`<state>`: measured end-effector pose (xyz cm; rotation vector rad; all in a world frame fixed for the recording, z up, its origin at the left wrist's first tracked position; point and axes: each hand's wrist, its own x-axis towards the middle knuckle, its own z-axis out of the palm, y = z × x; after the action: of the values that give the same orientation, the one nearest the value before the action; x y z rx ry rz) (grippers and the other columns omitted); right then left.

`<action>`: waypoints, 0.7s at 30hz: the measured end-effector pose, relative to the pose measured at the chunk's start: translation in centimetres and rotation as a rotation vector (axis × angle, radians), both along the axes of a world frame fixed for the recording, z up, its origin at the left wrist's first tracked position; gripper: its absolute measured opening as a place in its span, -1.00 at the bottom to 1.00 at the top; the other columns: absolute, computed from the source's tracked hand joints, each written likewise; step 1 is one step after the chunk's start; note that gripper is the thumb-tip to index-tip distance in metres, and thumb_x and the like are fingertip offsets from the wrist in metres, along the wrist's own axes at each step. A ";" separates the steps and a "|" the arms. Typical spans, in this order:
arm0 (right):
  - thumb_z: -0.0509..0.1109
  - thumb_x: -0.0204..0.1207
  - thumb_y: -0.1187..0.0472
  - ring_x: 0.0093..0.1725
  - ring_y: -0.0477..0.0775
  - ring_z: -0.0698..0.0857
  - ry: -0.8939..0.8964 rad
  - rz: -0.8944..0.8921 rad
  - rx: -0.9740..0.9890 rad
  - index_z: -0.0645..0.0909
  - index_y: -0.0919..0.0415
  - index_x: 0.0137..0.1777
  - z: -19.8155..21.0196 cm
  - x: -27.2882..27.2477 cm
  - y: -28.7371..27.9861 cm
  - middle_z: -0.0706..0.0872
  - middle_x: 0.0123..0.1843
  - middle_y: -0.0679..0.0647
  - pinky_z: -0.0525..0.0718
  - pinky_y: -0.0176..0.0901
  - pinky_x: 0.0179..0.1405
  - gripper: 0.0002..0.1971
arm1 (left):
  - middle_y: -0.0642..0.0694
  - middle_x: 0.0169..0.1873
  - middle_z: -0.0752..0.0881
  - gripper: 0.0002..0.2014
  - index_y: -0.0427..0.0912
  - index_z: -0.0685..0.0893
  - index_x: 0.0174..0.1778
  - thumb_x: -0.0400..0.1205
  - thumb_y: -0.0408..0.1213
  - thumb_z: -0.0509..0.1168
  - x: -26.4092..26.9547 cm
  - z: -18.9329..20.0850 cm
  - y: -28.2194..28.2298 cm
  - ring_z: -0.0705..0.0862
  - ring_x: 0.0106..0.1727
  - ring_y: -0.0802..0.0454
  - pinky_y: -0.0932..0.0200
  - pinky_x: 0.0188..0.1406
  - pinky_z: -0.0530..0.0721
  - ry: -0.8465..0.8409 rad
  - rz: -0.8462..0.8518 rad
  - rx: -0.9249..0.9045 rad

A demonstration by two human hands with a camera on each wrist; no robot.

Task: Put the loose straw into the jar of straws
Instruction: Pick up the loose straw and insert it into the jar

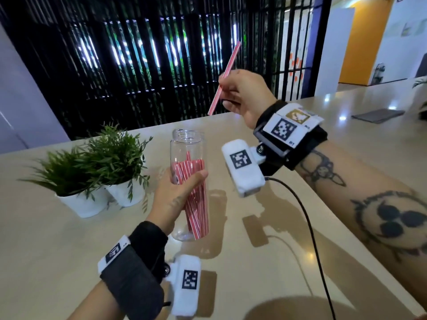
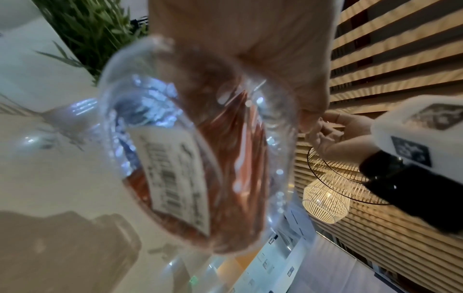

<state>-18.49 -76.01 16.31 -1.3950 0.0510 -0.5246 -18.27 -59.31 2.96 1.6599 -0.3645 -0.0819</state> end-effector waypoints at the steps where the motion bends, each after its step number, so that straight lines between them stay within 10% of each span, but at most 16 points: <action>1: 0.26 0.48 0.41 -0.48 -0.13 0.56 -0.009 0.023 -0.009 0.52 0.13 -0.34 0.7 0.4 1.2 0.55 -0.46 -0.01 0.53 -0.40 -0.58 -0.78 | -0.13 0.05 0.76 -0.25 -0.10 0.58 0.23 0.15 0.14 0.53 -0.1 0.0 0.8 0.73 0.04 -0.07 0.01 -0.03 0.66 -0.002 0.007 -0.010; 9: 0.25 0.51 0.37 -0.49 -0.10 0.55 -0.002 0.161 -0.226 0.42 0.13 -0.40 2.1 3.1 8.6 0.52 -0.45 0.01 0.48 -0.39 -0.62 -0.74 | -0.05 0.02 0.78 -0.49 0.06 0.62 0.12 0.26 0.07 0.52 0.4 0.4 6.3 0.75 0.02 0.02 0.07 -0.02 0.67 -0.031 0.079 -0.052; 21: 0.32 0.47 0.34 -0.39 -0.11 0.44 0.049 0.367 -0.514 0.46 0.09 -0.49 2.4 2.5 14.9 0.56 -0.36 0.00 0.30 -0.39 -0.52 -0.69 | -0.01 0.00 0.77 -0.30 -0.04 0.58 0.21 0.15 0.16 0.43 0.6 2.3 10.2 0.74 0.02 0.11 0.14 0.01 0.63 -0.127 0.136 -0.135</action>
<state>-15.98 -61.11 18.76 -1.8664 -0.3150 -0.1983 -17.63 -49.10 5.23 1.5552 -0.3439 0.1473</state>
